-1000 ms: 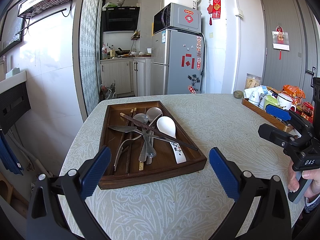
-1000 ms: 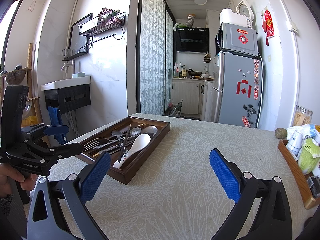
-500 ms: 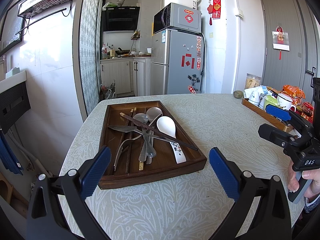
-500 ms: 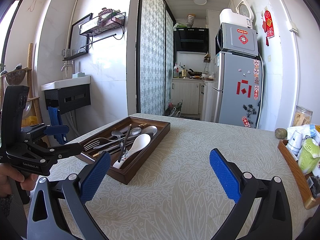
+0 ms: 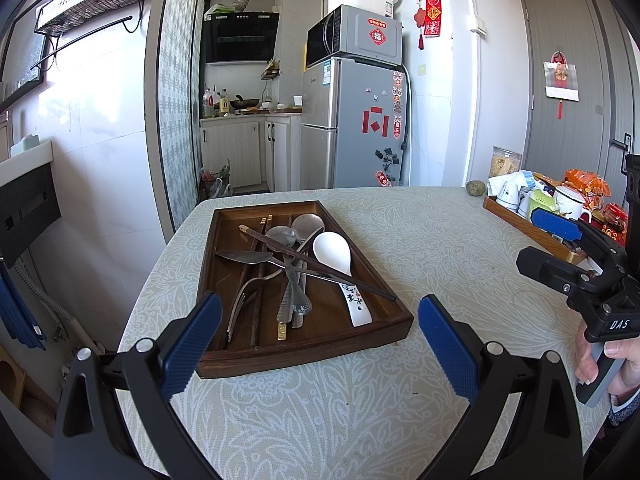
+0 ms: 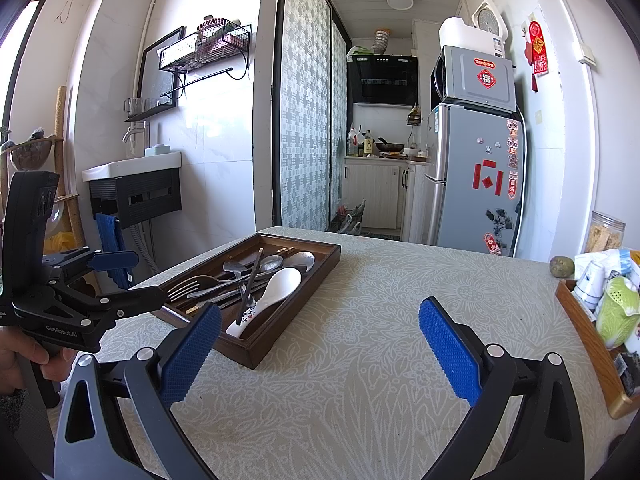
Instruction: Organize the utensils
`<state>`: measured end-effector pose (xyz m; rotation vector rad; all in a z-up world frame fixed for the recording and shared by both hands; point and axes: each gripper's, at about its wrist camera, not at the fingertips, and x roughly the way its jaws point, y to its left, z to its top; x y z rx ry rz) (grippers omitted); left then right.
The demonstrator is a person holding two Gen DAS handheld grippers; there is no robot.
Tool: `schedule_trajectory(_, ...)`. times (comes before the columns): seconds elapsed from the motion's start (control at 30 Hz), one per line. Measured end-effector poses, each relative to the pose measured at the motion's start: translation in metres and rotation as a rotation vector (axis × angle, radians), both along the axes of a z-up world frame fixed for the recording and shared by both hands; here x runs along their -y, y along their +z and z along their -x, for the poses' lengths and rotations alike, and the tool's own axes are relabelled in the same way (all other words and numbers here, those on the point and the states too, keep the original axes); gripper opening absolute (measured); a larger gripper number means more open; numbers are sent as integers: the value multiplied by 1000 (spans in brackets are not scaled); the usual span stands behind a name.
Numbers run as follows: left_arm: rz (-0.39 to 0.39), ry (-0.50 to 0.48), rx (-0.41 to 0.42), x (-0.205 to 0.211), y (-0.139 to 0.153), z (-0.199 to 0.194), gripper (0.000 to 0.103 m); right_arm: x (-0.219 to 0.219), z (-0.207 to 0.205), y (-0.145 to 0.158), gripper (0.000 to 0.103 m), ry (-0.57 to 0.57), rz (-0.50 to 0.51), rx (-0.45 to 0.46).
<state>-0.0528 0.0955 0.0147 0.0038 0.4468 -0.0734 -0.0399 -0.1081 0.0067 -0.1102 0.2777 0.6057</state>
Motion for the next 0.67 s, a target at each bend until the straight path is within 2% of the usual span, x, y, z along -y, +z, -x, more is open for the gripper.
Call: schedule_trajectory(0.67,-1,5,-8,0,-4,-2,100,0,0,0,100,0,0,0)
